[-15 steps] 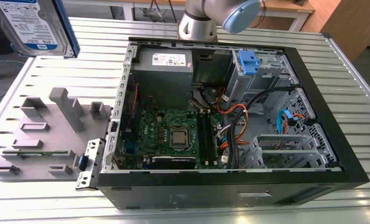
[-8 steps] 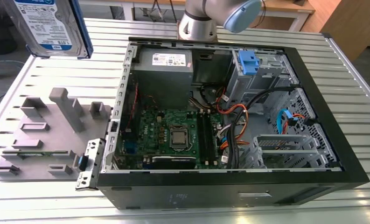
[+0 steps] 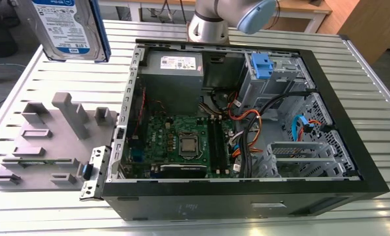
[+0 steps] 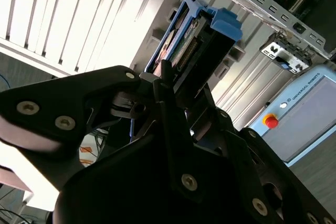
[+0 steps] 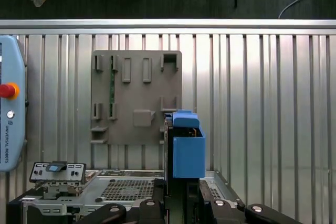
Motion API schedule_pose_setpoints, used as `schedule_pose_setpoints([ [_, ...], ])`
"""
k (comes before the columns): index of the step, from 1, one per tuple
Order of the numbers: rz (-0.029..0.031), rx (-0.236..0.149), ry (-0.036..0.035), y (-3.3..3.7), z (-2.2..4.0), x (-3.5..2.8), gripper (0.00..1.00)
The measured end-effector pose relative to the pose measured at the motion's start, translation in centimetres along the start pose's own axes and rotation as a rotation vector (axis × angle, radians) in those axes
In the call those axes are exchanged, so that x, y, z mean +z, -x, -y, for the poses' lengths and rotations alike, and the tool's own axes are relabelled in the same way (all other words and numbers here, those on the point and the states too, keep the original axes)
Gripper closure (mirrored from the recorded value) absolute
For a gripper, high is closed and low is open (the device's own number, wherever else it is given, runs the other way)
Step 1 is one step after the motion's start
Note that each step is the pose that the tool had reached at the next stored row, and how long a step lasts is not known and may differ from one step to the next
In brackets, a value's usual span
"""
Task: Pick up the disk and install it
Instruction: 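Pick up the disk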
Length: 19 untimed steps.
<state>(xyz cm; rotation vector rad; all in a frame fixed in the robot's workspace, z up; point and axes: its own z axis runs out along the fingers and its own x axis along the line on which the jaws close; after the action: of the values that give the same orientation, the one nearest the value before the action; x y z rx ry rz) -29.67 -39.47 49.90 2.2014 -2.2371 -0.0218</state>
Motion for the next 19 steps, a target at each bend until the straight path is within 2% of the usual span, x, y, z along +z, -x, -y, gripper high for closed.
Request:
schedule_pose_setpoints([
  [3, 0.0000, 0.000, 0.0000, 0.01, 0.69, 0.00, 0.65],
  [8, 0.0000, 0.000, 0.0000, 0.02, 1.35, 0.00, 0.65],
  [19, 0.0001, 0.000, -0.0001, 0.06, 4.04, -0.02, 0.65],
])
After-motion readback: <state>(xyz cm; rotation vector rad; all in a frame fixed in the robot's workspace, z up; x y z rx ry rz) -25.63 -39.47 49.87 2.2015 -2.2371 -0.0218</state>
